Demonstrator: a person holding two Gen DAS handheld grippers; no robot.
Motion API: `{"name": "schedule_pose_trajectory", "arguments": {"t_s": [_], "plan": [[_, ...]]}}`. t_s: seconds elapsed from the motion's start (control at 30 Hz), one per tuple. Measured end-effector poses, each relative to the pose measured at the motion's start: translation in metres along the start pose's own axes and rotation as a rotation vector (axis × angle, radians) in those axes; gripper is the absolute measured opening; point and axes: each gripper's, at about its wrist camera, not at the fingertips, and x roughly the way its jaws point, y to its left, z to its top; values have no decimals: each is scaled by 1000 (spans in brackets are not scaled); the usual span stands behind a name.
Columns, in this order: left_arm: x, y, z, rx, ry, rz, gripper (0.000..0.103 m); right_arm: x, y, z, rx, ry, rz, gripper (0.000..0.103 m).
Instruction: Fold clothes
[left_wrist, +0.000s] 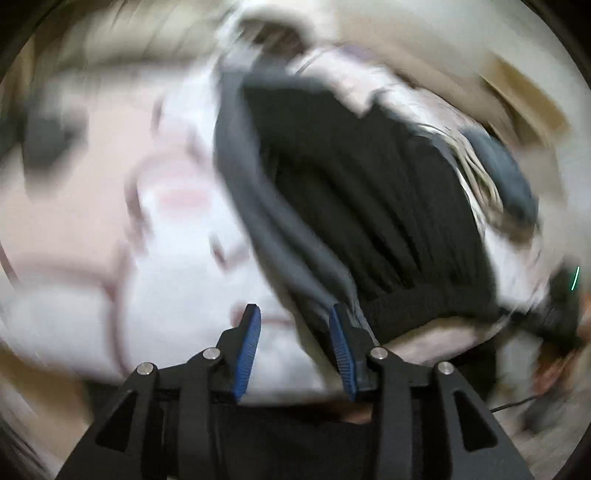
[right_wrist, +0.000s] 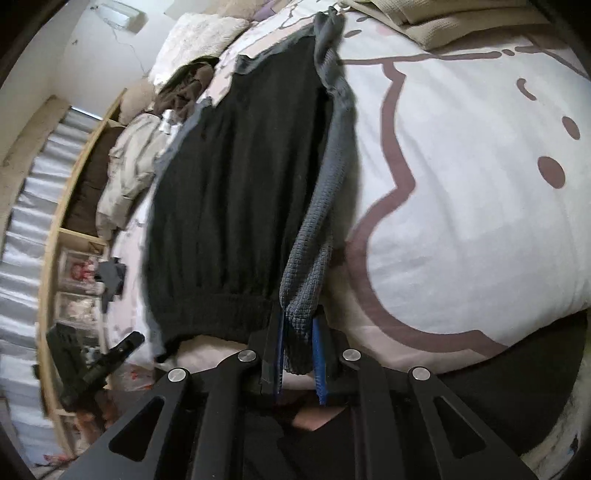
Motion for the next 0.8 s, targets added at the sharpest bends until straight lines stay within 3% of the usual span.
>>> {"name": "schedule_pose_trajectory", "arguments": {"t_s": [0.07, 0.17, 0.27, 0.4, 0.57, 0.8], "plan": [[-23, -29, 6, 214, -146, 54, 38, -7, 2, 7, 14, 9, 59, 14], [-34, -81, 12, 456, -288, 23, 39, -10, 11, 15, 22, 25, 109, 14], [-24, -128, 8, 633, -348, -53, 40, -12, 14, 23, 34, 46, 136, 14], [2, -184, -11, 811, -358, -136, 40, -10, 13, 29, 97, 82, 185, 14], [26, -227, -30, 915, -325, -179, 40, -7, 10, 32, 174, 114, 229, 14], [38, -242, -41, 940, -379, -92, 43, -8, 16, 37, 181, 135, 249, 14]]}}
